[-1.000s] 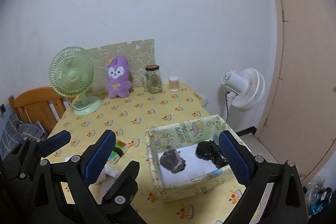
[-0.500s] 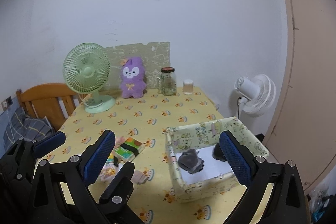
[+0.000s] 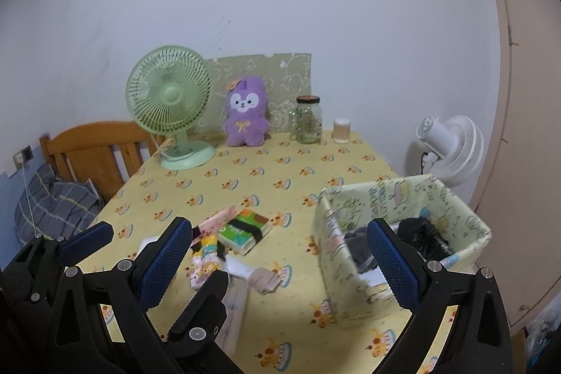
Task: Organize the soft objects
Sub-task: 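Withdraw both open grippers up out of the fabric box, then grasp the clear plastic bag with the right gripper while the left gripper grasps the cartoon snack pack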
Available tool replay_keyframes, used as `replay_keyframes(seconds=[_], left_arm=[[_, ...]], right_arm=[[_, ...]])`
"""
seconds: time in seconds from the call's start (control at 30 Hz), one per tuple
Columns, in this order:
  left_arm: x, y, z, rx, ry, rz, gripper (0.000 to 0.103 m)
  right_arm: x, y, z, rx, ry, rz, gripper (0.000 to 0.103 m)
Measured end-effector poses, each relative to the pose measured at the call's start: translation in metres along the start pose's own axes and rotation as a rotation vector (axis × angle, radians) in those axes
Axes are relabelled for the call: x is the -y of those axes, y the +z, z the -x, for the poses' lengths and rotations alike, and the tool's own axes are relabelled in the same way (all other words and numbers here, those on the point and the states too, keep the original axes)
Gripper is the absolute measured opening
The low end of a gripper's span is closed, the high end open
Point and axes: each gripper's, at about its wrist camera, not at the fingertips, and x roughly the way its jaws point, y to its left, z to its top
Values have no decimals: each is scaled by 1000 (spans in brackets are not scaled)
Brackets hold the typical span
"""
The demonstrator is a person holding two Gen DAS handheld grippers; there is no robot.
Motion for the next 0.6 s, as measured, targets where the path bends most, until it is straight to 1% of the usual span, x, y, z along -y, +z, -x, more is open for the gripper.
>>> replay_keyframes(seconds=[0.1,0.37,0.5,0.6], left_arm=[[-3,-8,-6,-12,0,10,103],[-17,-32,-24,-69,11,41,102],[-22,-42,-31,-101,22,58,95],[-27,-47,-34,-112,28,75,95]], right_arm=[[-4,-10,-8,-14,7,-7,101],[-17,-35,-33,-94,34,-6,101],[-24,-45,-44,-130,41,16,101],[-28,-49,-50,-146,45,28,101]])
